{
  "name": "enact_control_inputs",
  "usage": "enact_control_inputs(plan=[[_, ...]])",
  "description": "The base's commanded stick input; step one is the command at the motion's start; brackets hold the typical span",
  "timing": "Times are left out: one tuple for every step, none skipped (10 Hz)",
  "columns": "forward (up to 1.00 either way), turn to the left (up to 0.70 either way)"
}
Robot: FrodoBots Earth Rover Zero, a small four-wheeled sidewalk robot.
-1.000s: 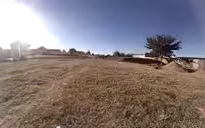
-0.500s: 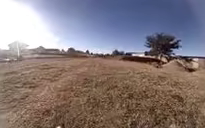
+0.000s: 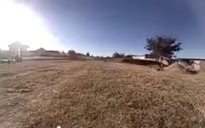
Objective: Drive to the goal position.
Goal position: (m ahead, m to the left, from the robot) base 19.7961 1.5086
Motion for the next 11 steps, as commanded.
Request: enact_control_inputs(plan=[[0.5, 0.0], [0.5, 0.0], [0.5, 0.0], [0.5, 0.0], [0.5, 0.0], [0.5, 0.0], [0.5, 0.0], [0.5, 0.0], [0.5, 0.0], [0.5, 0.0], [0.5, 0.0]])
